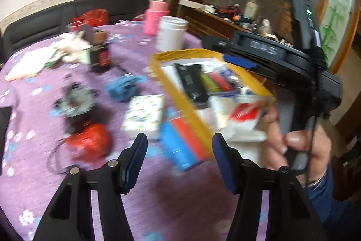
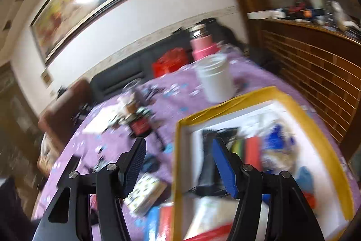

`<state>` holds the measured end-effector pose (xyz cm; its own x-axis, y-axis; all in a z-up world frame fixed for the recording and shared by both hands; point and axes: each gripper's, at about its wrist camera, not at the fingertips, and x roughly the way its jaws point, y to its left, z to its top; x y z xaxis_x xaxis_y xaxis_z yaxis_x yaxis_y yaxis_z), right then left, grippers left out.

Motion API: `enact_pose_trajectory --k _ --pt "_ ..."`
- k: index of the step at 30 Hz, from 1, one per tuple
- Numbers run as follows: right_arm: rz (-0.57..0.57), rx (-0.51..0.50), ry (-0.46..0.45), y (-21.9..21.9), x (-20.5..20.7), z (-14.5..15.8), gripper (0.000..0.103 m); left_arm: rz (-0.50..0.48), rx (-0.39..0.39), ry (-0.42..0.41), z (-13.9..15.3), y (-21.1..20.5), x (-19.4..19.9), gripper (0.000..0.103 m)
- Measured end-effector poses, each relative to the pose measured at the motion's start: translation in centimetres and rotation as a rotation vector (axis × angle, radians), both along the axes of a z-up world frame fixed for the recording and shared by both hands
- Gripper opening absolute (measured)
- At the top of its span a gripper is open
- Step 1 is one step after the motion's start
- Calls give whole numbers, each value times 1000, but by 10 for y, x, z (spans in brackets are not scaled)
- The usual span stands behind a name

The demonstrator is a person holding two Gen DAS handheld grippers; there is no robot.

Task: Organize soft objects
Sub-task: 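Open the left tool to drop the white-red pack while the right tool drops the blue bag in the tray, then grasp the bagged blue-red sticks with the right tool while the left tool moves to the lemon-print pack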

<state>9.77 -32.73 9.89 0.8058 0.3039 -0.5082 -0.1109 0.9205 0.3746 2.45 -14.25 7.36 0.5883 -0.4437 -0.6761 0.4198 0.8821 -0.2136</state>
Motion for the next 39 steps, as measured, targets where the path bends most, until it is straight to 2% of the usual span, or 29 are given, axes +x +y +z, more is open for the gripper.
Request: enact_pose_trajectory --k 4,7,9,13,15,17,23,28,30,32,35,36,37,39 --pt "50 -15 13 14 0 -4 65 87 16 -6 -9 36 9 59" --pt "79 -10 13 19 -3 -5 65 161 -9 9 -21 61 22 59" --pt "121 -14 22 30 -4 -9 66 195 -51 55 -31 75 32 59" --pt "274 -22 120 69 4 -28 67 264 -82 83 -37 95 40 59" --pt "312 -45 168 86 7 -39 67 300 -100 83 -35 103 41 59" --pt "312 -114 206 102 10 -51 67 336 -111 84 -35 112 41 59" --pt "258 -201 334 113 26 -74 67 385 -142 103 -34 130 41 59" --pt "236 -356 361 127 34 -80 76 382 -172 105 -31 135 38 59" --pt "240 -445 380 136 36 -84 76 381 -177 97 -29 136 36 59" --pt "253 -489 401 141 36 -86 78 384 -183 93 -27 138 35 59" --pt "331 -422 455 142 26 -87 79 397 -206 92 -26 146 33 59" --pt "389 -373 485 144 18 -86 87 406 -214 93 -26 149 33 59" --pt "429 -340 501 146 11 -84 90 413 -226 97 -26 151 33 59" --pt "602 -129 526 146 -4 -75 90 417 -243 101 -25 154 33 59"
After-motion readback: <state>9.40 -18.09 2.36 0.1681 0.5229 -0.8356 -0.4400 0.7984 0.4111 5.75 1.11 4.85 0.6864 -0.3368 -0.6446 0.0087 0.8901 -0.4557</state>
